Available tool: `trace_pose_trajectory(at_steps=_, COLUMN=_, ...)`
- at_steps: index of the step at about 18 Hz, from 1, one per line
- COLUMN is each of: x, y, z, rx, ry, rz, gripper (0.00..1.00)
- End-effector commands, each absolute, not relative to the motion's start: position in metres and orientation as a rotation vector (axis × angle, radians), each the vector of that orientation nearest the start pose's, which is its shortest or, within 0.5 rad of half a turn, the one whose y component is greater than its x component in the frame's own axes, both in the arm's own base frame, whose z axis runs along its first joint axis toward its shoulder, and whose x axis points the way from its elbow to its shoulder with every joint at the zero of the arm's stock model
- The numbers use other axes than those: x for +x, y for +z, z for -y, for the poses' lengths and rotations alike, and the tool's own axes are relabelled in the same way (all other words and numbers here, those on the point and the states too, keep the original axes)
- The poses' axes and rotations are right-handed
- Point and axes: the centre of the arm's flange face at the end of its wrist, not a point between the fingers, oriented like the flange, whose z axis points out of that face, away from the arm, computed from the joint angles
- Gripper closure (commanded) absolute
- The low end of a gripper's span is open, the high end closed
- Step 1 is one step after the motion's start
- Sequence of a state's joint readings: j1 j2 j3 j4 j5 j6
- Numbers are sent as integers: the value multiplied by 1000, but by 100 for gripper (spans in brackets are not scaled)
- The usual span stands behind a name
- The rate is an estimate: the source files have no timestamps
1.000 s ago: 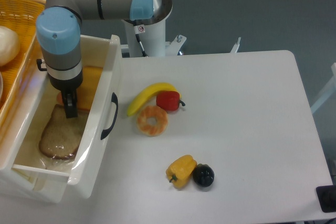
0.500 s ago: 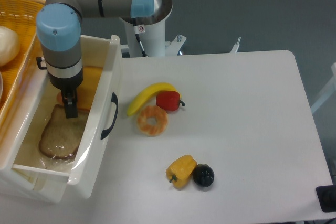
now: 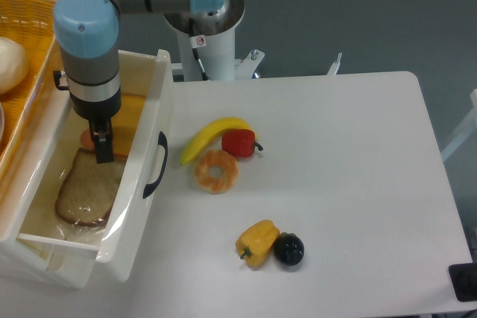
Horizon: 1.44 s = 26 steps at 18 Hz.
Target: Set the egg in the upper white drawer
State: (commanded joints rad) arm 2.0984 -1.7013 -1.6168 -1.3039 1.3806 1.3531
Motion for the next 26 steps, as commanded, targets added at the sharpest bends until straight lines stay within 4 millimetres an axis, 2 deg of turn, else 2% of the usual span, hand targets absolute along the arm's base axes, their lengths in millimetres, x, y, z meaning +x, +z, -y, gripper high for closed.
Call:
trace_pose_trajectory(at_steps=4, x=-148, y=443, z=-544, rx=-2742, ry=-73, rz=-931, gripper=0)
trace_pose_trajectory(at_steps=7, x=-160, y=460, z=-533, rx=-2707, ry=-89, rz=-847, gripper=0)
trace_pose_trajectory(at_steps=11, x=-173, y=480, z=-521, rx=-2705, ry=-143, rz=-560, gripper=0)
trace_pose_trajectory(at_steps=15, x=-178, y=497, z=-509, rx=-2696, ry=-101, rz=-506, gripper=0)
trace_pose_trajectory(at_steps=19, x=-206, y=504, z=-493, rx=-2701, ry=-65, rz=-427, gripper=0)
trace_pose_trajectory(at_steps=26, x=-262, y=494, z=-483, rx=-2755, ry=66, rz=-416, gripper=0)
